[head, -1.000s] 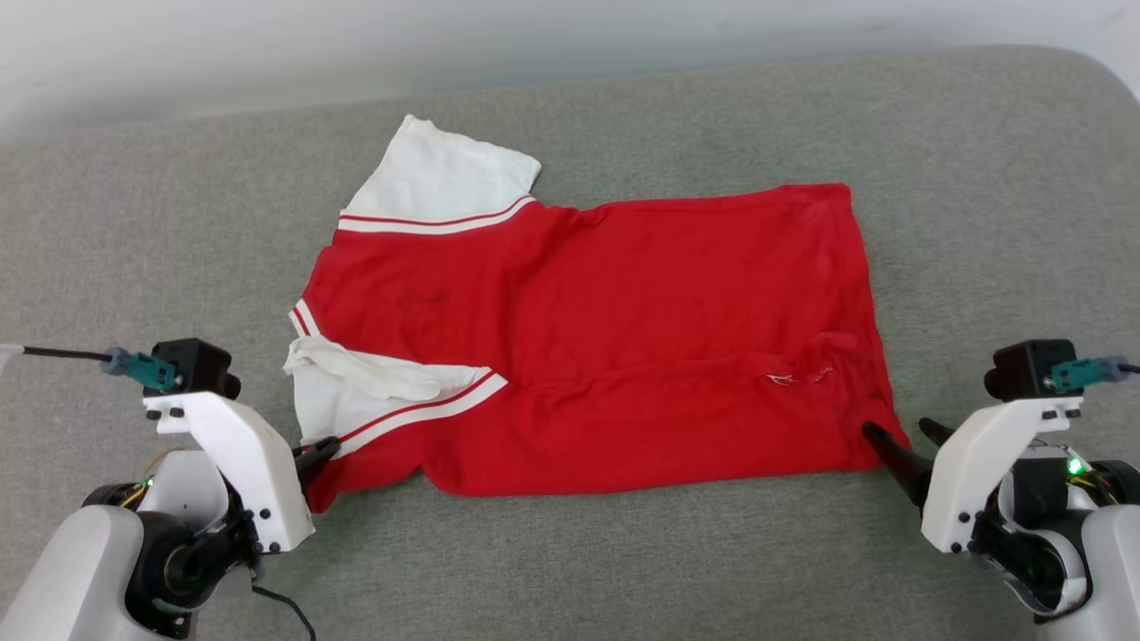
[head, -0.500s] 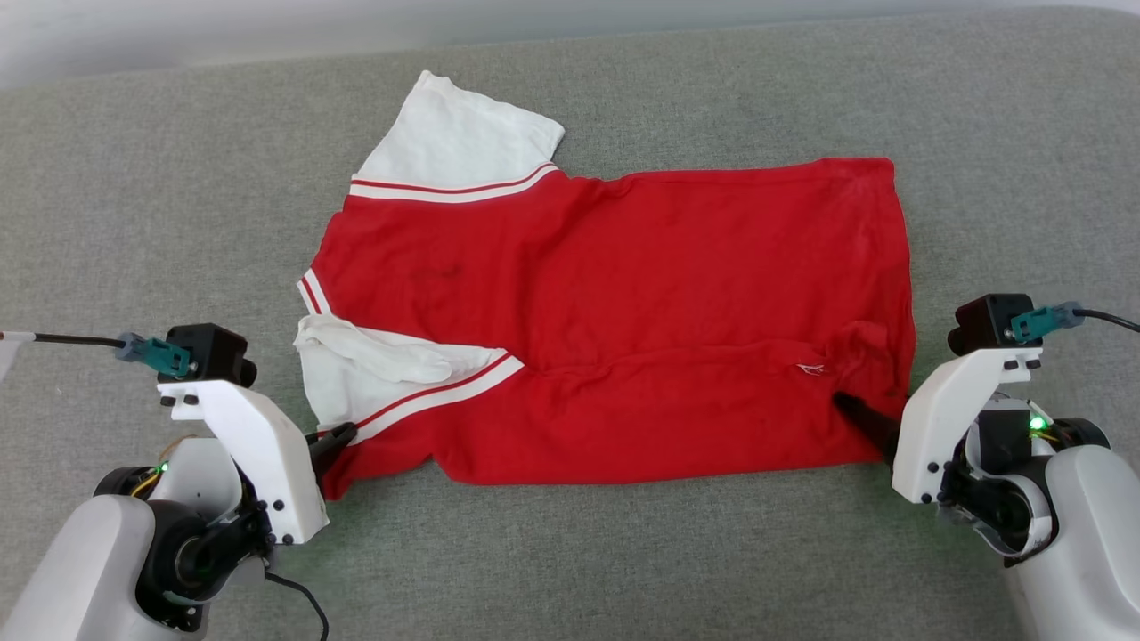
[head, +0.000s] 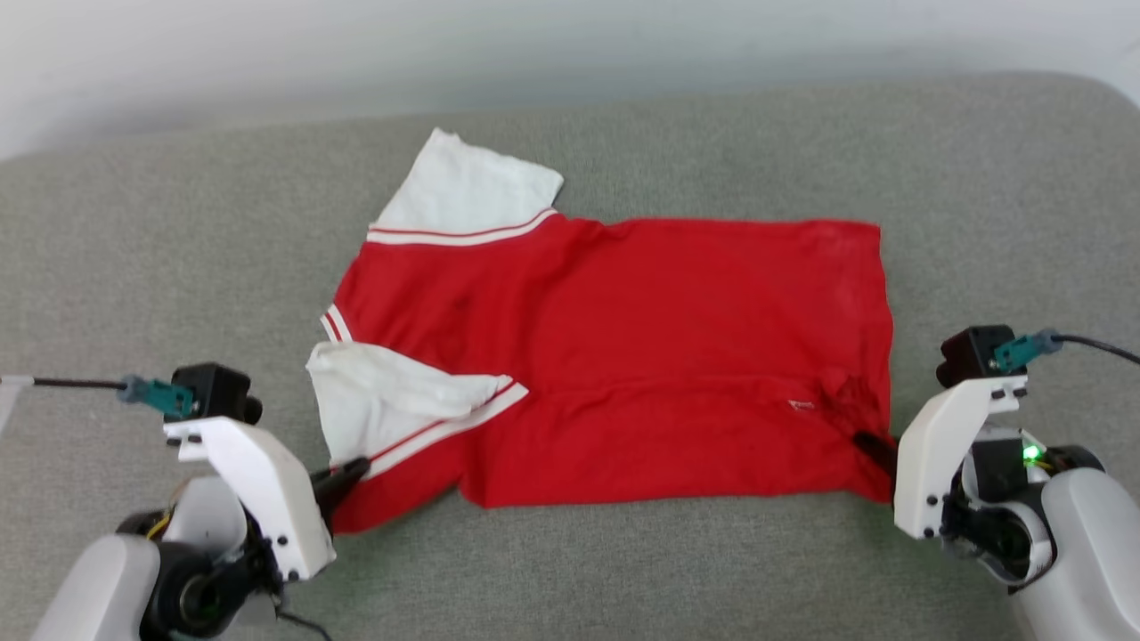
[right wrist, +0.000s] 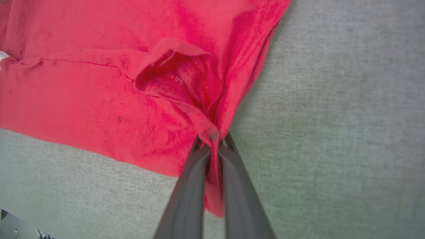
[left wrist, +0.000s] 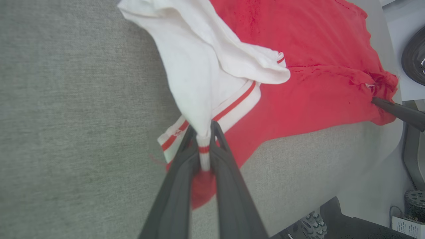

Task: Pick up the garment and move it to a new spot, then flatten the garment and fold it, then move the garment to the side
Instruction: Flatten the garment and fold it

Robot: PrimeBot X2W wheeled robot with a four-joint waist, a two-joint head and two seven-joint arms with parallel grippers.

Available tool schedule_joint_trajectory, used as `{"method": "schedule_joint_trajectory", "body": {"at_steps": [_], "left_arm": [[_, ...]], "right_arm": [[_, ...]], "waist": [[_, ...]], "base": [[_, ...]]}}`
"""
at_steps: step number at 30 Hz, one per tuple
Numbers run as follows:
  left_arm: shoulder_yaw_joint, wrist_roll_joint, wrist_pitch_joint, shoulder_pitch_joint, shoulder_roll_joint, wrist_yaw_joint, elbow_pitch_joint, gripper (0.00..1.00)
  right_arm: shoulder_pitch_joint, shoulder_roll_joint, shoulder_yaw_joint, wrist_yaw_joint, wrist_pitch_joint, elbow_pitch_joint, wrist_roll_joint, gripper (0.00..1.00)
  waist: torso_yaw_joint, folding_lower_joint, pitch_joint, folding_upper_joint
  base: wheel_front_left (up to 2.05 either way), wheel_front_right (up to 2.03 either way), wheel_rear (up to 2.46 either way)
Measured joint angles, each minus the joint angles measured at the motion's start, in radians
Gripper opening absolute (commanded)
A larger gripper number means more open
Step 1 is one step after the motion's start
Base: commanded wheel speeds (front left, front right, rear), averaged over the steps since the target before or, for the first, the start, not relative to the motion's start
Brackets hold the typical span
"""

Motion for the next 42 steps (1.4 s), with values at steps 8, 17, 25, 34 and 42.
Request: {"method": "schedule_joint_trajectory", "body": {"at_steps": [8,17,25,34,42], "left_arm": [[0.033,-0.024,-0.014,0.159,0.013,0.042,-0.038,0.00],[0.071,-0.047,-0.019,0.354,0.028,0.098,-0.126,0.00],[0.053,-0.043,-0.086,0.342,-0.026,0.077,-0.081,0.00],[0.055,-0.021,-0.165,0.259,-0.053,0.042,0.001,1.00],[0.071,0.155,-0.402,0.139,-0.048,0.036,-0.041,1.00]], "right_arm": [[0.091,-0.033,0.035,0.000,0.046,-0.041,0.026,0.00],[0.220,-0.064,0.028,0.000,0.114,-0.134,0.060,0.00],[0.292,-0.039,-0.020,0.000,0.066,-0.123,0.037,0.00],[0.305,-0.014,-0.034,0.000,-0.202,-0.161,0.000,1.00],[0.271,0.058,-0.108,0.000,-0.586,-0.242,-0.147,1.00]], "waist": [[0.000,-0.0001,-0.114,0.0000],[0.021,-0.0002,-0.189,0.0000],[0.037,-0.0002,-0.173,0.0000],[0.016,-0.0001,-0.159,0.0000],[-0.019,-0.0001,-0.160,0.0000]], "base": [[0.00,0.00,0.00],[0.00,0.00,0.00],[0.00,0.00,0.00],[0.00,0.00,0.00],[0.00,0.00,0.00]]}}
